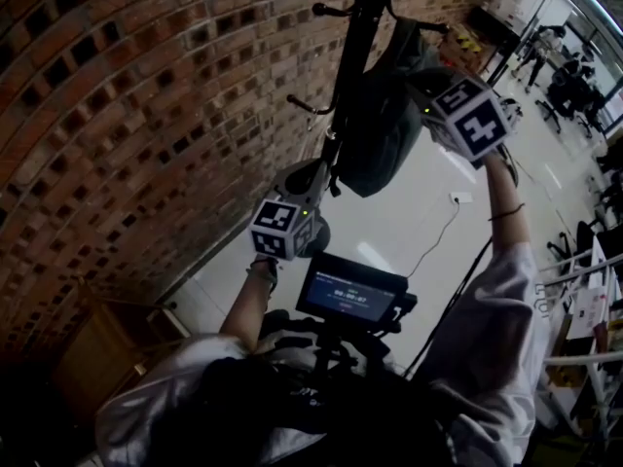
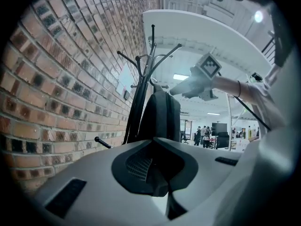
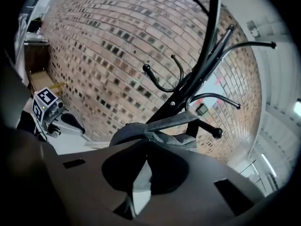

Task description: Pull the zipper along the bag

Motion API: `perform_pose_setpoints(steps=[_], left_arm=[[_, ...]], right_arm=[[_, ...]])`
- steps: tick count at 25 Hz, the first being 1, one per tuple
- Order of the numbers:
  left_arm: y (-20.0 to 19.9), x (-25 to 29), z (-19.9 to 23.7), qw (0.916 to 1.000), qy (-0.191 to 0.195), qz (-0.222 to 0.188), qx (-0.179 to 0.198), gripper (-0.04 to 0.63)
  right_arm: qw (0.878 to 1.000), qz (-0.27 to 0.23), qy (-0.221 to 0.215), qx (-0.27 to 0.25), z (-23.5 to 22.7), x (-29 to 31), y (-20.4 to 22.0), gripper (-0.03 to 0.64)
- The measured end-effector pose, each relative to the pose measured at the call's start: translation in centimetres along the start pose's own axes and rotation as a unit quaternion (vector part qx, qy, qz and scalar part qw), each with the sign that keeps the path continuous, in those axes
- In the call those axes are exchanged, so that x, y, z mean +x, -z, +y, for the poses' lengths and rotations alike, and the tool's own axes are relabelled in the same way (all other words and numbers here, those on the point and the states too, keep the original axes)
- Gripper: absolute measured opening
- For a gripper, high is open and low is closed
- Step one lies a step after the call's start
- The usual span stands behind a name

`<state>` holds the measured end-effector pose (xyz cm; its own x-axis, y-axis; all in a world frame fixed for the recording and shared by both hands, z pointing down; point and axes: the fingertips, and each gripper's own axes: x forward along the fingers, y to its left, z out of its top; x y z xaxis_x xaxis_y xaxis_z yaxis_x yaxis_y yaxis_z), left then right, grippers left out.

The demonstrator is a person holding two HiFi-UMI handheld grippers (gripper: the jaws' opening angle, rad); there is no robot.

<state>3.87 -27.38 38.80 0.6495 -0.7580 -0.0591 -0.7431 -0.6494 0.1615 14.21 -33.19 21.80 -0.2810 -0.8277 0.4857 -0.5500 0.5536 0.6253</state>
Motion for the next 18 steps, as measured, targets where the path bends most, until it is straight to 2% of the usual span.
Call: perform_pose_setpoints(steps=[4, 10, 13, 16, 18], left_arm=[[-0.2, 0.6, -0.6, 0.9999, 0.008, -0.006, -0.001, 0.006], [0.0, 1.5, -1.6, 0.9997, 0.023, -0.004, 0.003, 0.006], [-0.4, 2.0, -2.7, 0.9992, 0.037, -0.007, 0.011, 0.007], [-0.6, 2.1, -3.2, 0.999, 0.042, -0.01, 0.011, 0.006], [-0.2, 2.5, -2.9, 0.9993, 0.035, -0.005, 0.012, 0.006]], right_arm=[[0.999, 0.027, -0.005, -0.025, 0.8, 0.1, 0.2, 0.011], [0.998, 0.033, -0.01, -0.053, 1.4, -0.1, 0.5, 0.011], [0.998, 0.034, -0.02, -0.038, 1.2, 0.0, 0.7, 0.011], [0.995, 0.048, 0.0, -0.083, 1.1, 0.1, 0.9, 0.011], [0.995, 0.053, 0.003, -0.086, 1.0, 0.3, 1.0, 0.011]])
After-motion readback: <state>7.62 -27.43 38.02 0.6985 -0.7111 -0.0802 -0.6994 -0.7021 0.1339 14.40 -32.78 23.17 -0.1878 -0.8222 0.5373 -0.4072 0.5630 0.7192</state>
